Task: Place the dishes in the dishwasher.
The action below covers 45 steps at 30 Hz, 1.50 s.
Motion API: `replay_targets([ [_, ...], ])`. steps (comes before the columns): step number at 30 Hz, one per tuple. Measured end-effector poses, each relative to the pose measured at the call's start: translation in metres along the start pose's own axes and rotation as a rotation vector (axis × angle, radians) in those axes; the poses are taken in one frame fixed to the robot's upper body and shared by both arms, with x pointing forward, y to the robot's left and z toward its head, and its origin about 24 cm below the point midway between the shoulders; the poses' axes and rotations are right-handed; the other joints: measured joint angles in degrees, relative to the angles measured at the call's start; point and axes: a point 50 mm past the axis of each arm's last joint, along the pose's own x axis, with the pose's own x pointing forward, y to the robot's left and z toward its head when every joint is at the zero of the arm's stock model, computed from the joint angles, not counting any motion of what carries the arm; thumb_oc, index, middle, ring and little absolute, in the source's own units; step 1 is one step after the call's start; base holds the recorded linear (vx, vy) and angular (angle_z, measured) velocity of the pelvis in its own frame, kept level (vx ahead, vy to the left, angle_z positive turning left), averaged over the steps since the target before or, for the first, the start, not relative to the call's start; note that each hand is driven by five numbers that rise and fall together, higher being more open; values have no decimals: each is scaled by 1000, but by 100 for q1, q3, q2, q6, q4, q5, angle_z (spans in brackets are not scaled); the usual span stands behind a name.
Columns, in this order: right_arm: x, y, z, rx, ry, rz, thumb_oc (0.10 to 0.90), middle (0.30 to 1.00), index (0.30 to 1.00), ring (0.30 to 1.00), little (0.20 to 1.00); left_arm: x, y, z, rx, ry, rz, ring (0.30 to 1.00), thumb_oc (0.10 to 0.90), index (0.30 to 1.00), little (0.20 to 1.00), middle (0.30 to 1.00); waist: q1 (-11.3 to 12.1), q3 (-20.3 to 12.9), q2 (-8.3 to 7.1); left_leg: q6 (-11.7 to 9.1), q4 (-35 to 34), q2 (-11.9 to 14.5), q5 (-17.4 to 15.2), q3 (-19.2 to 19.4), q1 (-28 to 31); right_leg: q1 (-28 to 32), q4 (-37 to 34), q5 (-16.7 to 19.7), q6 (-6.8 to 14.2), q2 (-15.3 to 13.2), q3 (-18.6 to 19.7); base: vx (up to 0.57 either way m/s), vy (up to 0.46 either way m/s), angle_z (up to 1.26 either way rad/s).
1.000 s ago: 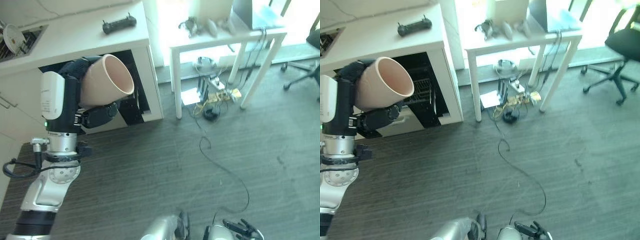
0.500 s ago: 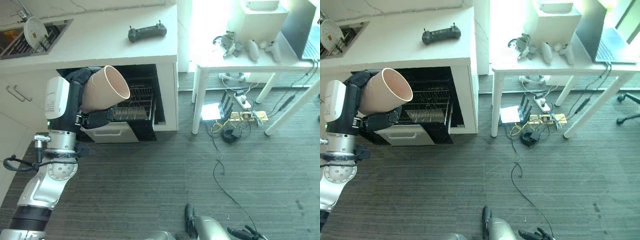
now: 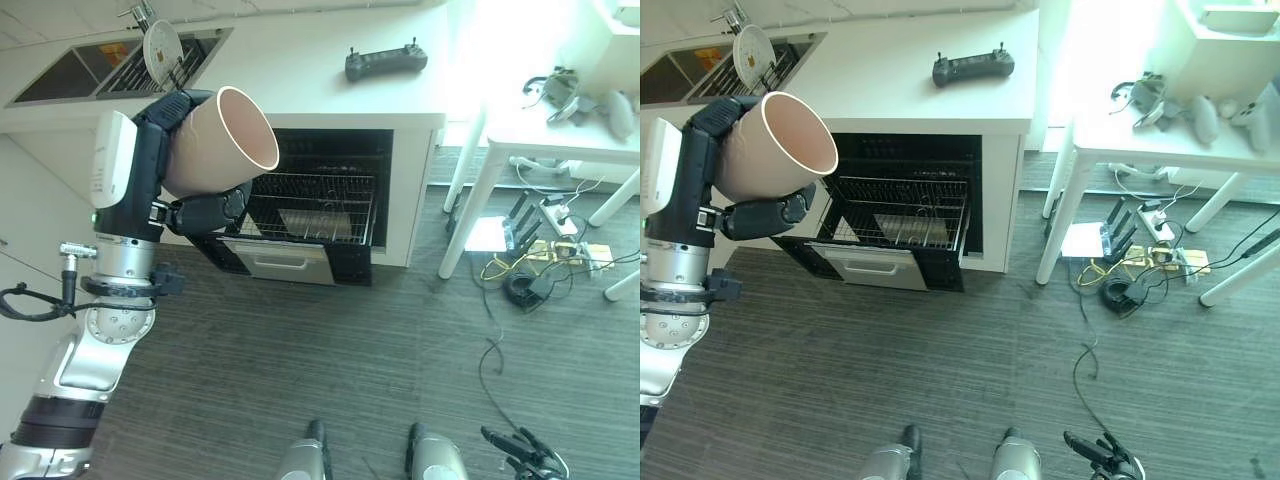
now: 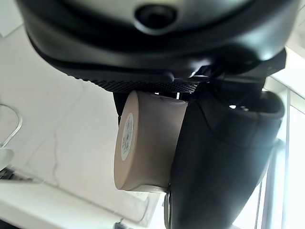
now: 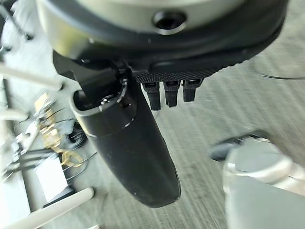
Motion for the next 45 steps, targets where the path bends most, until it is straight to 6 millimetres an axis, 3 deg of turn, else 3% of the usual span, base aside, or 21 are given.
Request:
replay_targets([
  [4, -4, 25, -28, 33, 75, 44, 800, 900, 900, 900, 900, -6, -2, -1, 26, 10, -31, 300, 400, 300, 300, 300, 76, -14, -30, 469, 483, -296, -372, 305, -100, 115, -393, 532, 56, -265, 128, 70, 252, -22],
  [7, -4, 39, -27, -23, 72, 85, 800, 900, 900, 900, 900, -4, 6, -5, 63, 23, -26, 300, 400, 300, 300, 300, 208, -206, -273, 667, 448, -381, -501, 564, -58, 30, -367, 540, 164, -216, 66, 96, 177, -36],
  [9, -4, 45, -27, -40, 66, 104, 800, 900, 900, 900, 900, -2, 10, -3, 86, 7, -46, 300, 400, 300, 300, 300, 170, -285, -332, 714, 425, -335, -526, 574, -62, 9, -206, 405, 221, -18, 30, 141, 156, -17],
  [10, -4, 46, -27, -49, 67, 106, 800, 900, 900, 900, 900, -2, 12, -4, 94, 7, -56, 300, 400, 300, 300, 300, 247, -310, -360, 708, 491, -319, -596, 628, -53, 27, -238, 493, 263, 45, -222, 125, 64, -38],
  [12, -3, 50, -23, -71, 57, 122, 800, 900, 900, 900, 900, -2, 14, -5, 113, 12, -72, 300, 400, 300, 300, 300, 238, -335, -338, 735, 630, -152, -696, 720, -49, -20, -204, 662, 315, 144, -250, 129, -62, -45],
  [15, -5, 40, -31, -98, 95, 97, 800, 900, 900, 900, 900, -2, 13, -5, 105, 19, -68, 300, 400, 300, 300, 300, 227, -351, -430, 700, 490, -218, -723, 738, 10, -631, 498, -217, 200, 535, 117, 254, -300, -9],
  [18, -6, 27, -40, -110, 137, 71, 800, 900, 900, 900, 900, -1, 14, -6, 119, 25, -75, 300, 400, 300, 300, 300, 219, -354, -480, 700, 525, -294, -858, 739, 17, -1318, 457, -112, 327, 560, 524, 303, -278, 9],
  [21, -9, 19, -49, -117, 174, 62, 800, 900, 900, 900, 900, -1, 17, -8, 139, 36, -89, 300, 400, 300, 300, 300, 216, -351, -535, 487, 695, -245, -1070, 535, 70, -1455, 251, 202, 220, 620, 687, 435, -434, 27],
  [23, -12, 15, -55, -128, 192, 69, 800, 900, 900, 900, 900, -6, 15, -9, 139, 50, -109, 300, 400, 300, 300, 300, 204, -356, -477, 200, 572, 13, -1086, 306, 352, -1046, 54, 480, -163, 964, 657, 306, -283, 47],
  [25, -10, 15, -46, -162, 167, 82, 800, 900, 900, 900, 900, -6, 15, -9, 136, 51, -107, 300, 400, 300, 300, 300, 233, -359, -484, -162, 74, 206, -795, 143, 802, -821, 334, 177, -479, 1110, 334, 320, -388, 60],
  [26, -6, 15, -33, -162, 120, 86, 800, 900, 900, 900, 900, -6, 14, -9, 134, 52, -112, 300, 400, 300, 300, 300, 280, -347, -589, -322, 234, 194, -456, 191, 766, -754, 534, -85, -677, 1033, 198, 205, -294, 82],
  [27, -3, 17, -22, -141, 77, 85, 800, 900, 900, 900, 900, -2, 15, -6, 114, 40, -102, 300, 400, 300, 300, 300, 268, -281, -686, -301, 1308, 227, -205, 201, 246, -625, 497, -178, -766, 932, 68, 174, -152, 77],
  [28, 0, 18, -13, -122, 55, 78, 800, 900, 900, 900, 900, -3, 15, -6, 97, 42, -100, 300, 400, 300, 300, 300, 275, -215, -673, -224, 1868, 312, -243, 218, -91, -371, 248, -143, -801, 1012, 8, 128, 167, 54],
  [29, 2, 20, -2, -112, 21, 79, 800, 900, 900, 900, 900, -4, 15, -7, 99, 51, -111, 300, 400, 300, 300, 300, 405, -216, -670, -192, 1066, 268, -428, 219, 14, 43, -19, -130, -817, 1126, -80, 146, 264, 25],
  [30, 4, 22, 6, -104, -10, 86, 800, 900, 900, 900, 900, -3, 16, -5, 95, 33, -105, 300, 400, 300, 300, 300, 384, -221, -642, -241, 282, 209, -348, 138, 12, 156, -115, -144, -802, 1190, -152, 108, 296, 19],
  [33, 7, 27, 27, -94, -69, 95, 800, 900, 900, 900, 900, -3, 12, 2, 66, 0, -102, 300, 400, 300, 300, 300, 269, -170, -481, -321, -43, 531, 97, 17, -679, 169, -232, -152, -790, 1354, -250, 92, 288, 17],
  [35, 7, 25, 22, -92, -50, 82, 800, 900, 900, 900, 900, -7, 3, 1, 8, 28, -73, 300, 400, 300, 300, 300, 246, -161, -428, -339, -48, 834, 184, 60, -652, 254, -262, -161, -777, 1361, -250, 100, 397, -19],
  [37, 6, 19, 19, -91, -41, 48, 800, 900, 900, 900, 900, -10, -7, 2, -42, 43, -51, 300, 400, 300, 300, 300, 58, -142, -259, -333, -23, 893, 181, 199, -504, 245, -241, -183, -757, 1305, -239, 60, 318, -10],
  [40, 3, 11, 2, -90, 5, 8, 800, 900, 900, 900, 900, -11, -16, 6, -23, 16, -91, 300, 400, 300, 300, 300, -34, -127, -95, -306, -394, 496, 285, 187, 113, 145, -38, -270, -582, 1122, -109, 48, 342, -9],
  [42, -1, 14, -17, -74, 49, -4, 800, 900, 900, 900, 900, -17, -19, 3, 18, 23, -113, 300, 400, 300, 300, 300, 94, -120, -187, -6, -453, 75, 336, 420, 167, -67, 63, -299, -302, 659, 99, 22, 220, -33],
  [45, -6, 20, -31, -54, 73, 7, 800, 900, 900, 900, 900, -14, -13, 3, 62, 15, -96, 300, 400, 300, 300, 300, 159, -144, -190, 266, -227, -84, 161, 593, -2, -35, -151, -215, -95, 310, -131, -2, 98, -21],
])
